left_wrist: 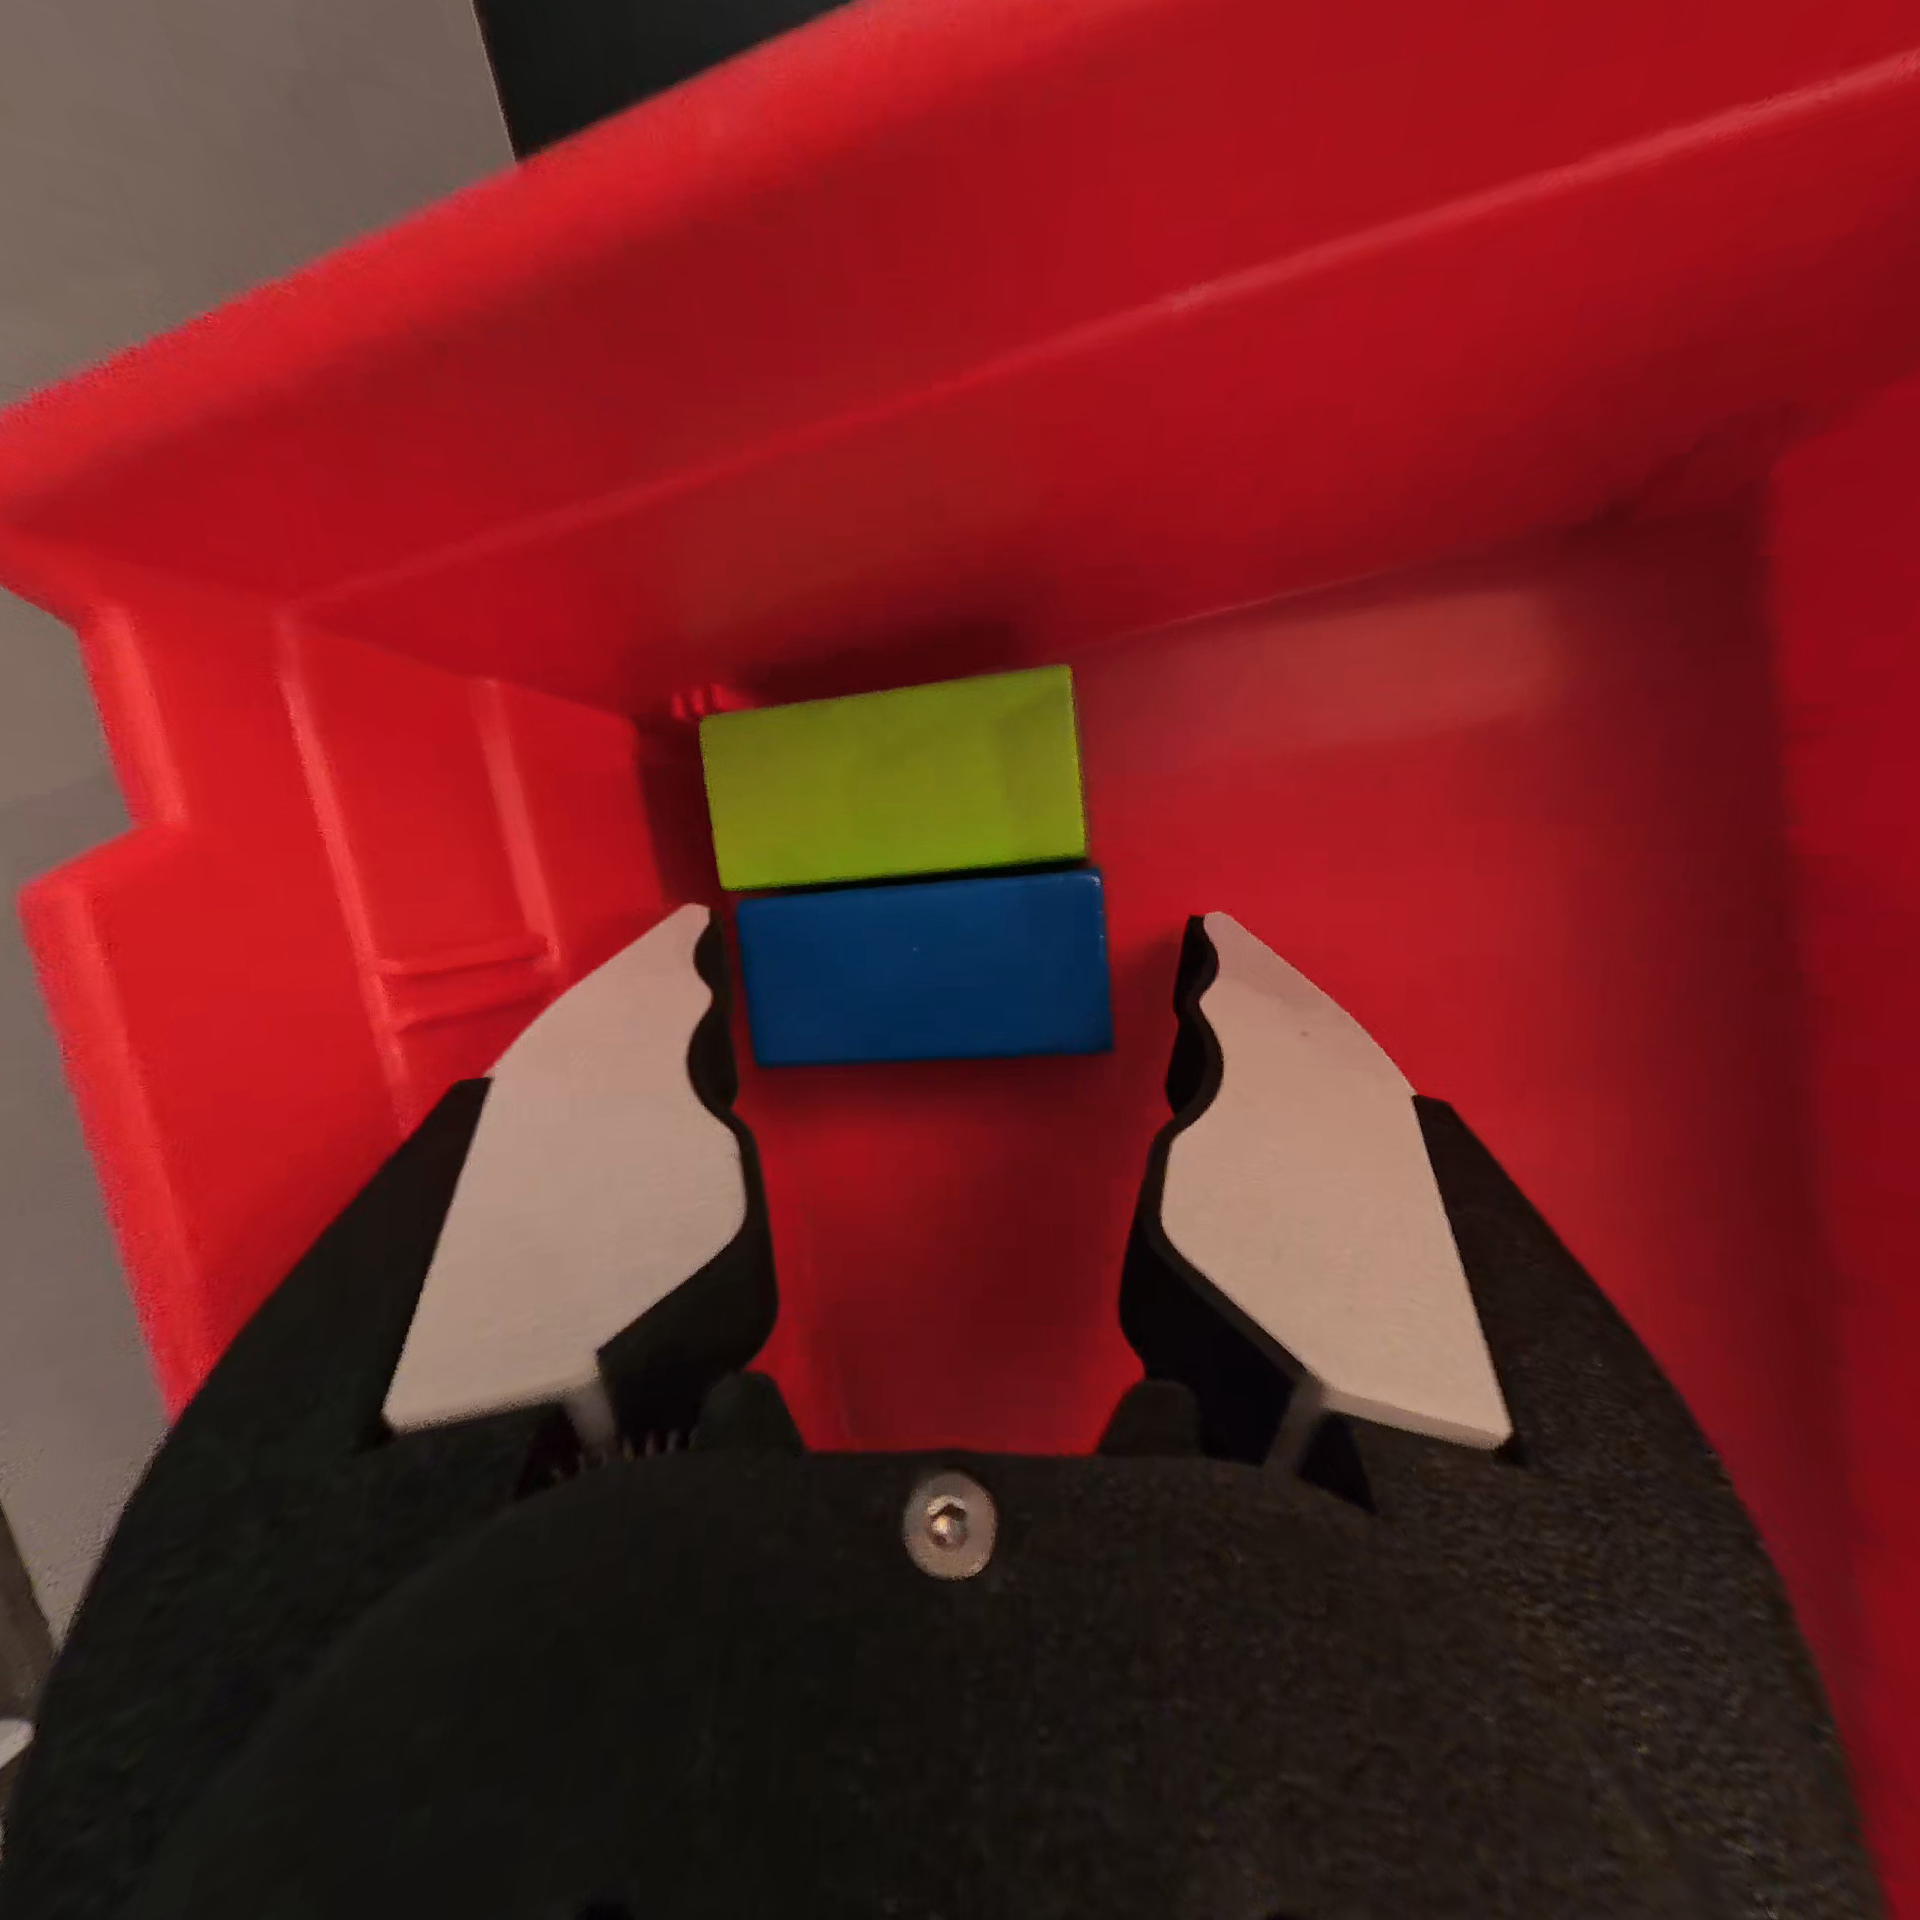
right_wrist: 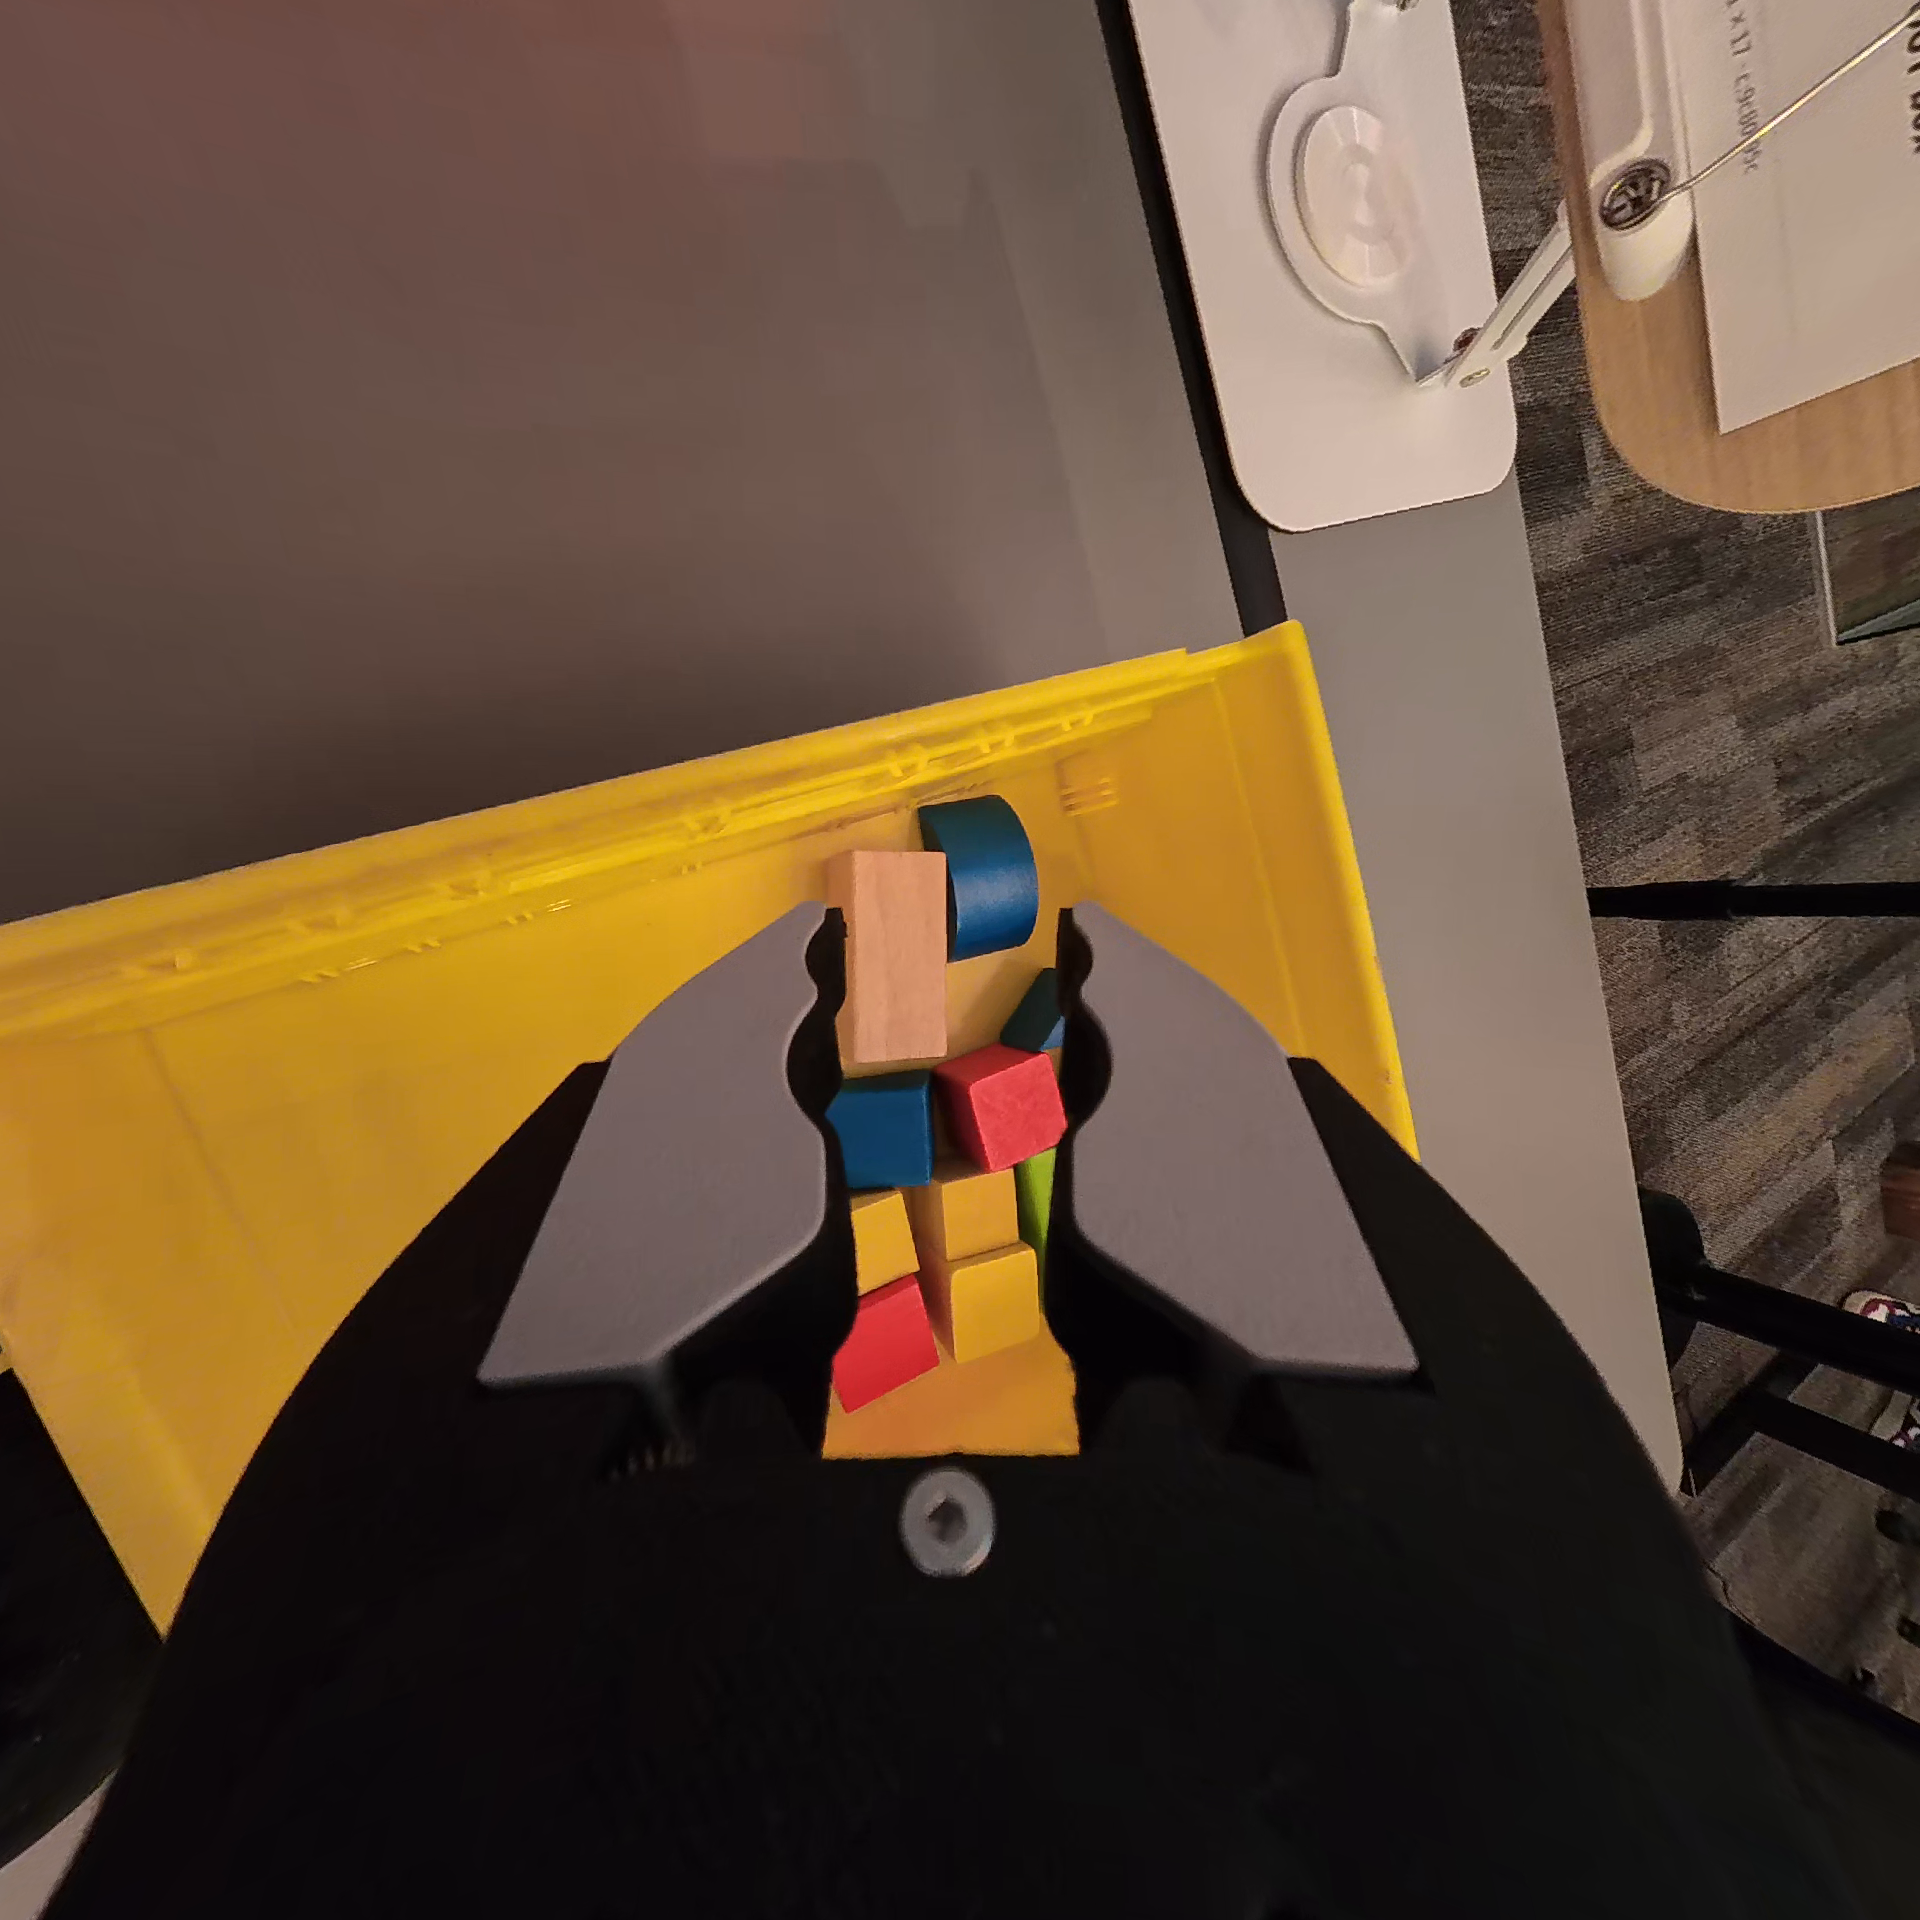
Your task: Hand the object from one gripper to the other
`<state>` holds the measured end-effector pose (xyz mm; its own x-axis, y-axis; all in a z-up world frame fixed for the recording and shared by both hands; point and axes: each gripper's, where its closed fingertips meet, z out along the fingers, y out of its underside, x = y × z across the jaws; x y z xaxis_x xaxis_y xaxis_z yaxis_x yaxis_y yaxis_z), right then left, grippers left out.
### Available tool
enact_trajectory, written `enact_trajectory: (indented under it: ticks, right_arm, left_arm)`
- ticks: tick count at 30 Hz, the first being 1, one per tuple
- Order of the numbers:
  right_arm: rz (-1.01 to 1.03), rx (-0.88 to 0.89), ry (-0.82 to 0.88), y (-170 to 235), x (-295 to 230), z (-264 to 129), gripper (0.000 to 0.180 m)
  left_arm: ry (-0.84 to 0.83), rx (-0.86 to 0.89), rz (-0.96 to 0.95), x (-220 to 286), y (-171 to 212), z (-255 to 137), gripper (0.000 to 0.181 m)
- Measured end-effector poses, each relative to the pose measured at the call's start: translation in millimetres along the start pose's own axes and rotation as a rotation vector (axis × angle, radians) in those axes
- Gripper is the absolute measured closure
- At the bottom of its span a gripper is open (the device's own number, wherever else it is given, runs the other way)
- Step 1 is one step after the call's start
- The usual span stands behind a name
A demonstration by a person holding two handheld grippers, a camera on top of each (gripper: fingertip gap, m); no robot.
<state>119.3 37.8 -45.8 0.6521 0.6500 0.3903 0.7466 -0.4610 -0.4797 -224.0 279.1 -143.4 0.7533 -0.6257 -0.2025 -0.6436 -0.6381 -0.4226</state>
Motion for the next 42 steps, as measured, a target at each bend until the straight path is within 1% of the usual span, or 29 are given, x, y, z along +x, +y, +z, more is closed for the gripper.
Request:
enact_trajectory:
  ticks: [2,5,11,14,17,19,22,24,27,30,33,35,37,39,42]
  right_arm:
    - [0.0,0.001,-0.002,0,0,0,0.14]
    - [0.001,-0.001,-0.006,1,-1,1,0.14]
    - [-0.003,-0.011,-0.013,1,-2,3,0.14]
    - [-0.004,-0.01,-0.005,1,-1,4,0.14]
    - [0.022,0.036,-0.001,-8,1,0,0.14]
    - [0.08,0.078,0.02,-16,8,-5,0.14]
    - [0.22,0.223,0.018,-42,18,-17,0.14]
    - [0.314,0.365,-0.041,-68,18,-28,0.14]
    - [0.453,0.561,-0.196,-108,8,-44,0.139]
    - [0.632,0.722,-0.438,-144,-7,-58,0.138]
    - [0.783,0.839,-0.699,-167,-19,-69,0.137]
    - [0.819,0.836,-0.784,-172,-26,-66,0.138]
    - [0.825,0.77,-0.764,-171,-32,-53,0.137]
    - [0.841,0.744,-0.797,-176,-40,-49,0.133]
    - [0.89,0.723,-0.852,-184,-51,-46,0.132]
  left_arm:
    - [0.004,-0.021,-0.002,1,3,4,0.099]
    - [-0.021,-0.014,-0.004,-4,2,4,0.11]
    - [0.016,-0.033,-0.009,-1,3,2,0.11]
    - [0.089,-0.045,-0.032,5,3,-3,0.111]
    - [0.135,-0.045,-0.038,9,2,-12,0.111]
    - [0.149,-0.017,-0.029,10,-2,-22,0.111]
    - [0.192,0.06,0.008,18,-16,-47,0.111]
    - [0.209,0.157,0.05,27,-31,-72,0.111]
    - [0.177,0.373,0.207,49,-59,-121,0.111]
    - [0.144,0.617,0.361,84,-79,-174,0.111]
    - [0.224,0.773,0.484,135,-80,-217,0.111]
    - [0.25,0.848,0.573,164,-75,-238,0.111]
    - [0.222,0.901,0.652,184,-70,-252,0.11]
    - [0.204,0.921,0.718,200,-64,-259,0.11]
    - [0.225,0.921,0.768,220,-56,-261,0.111]
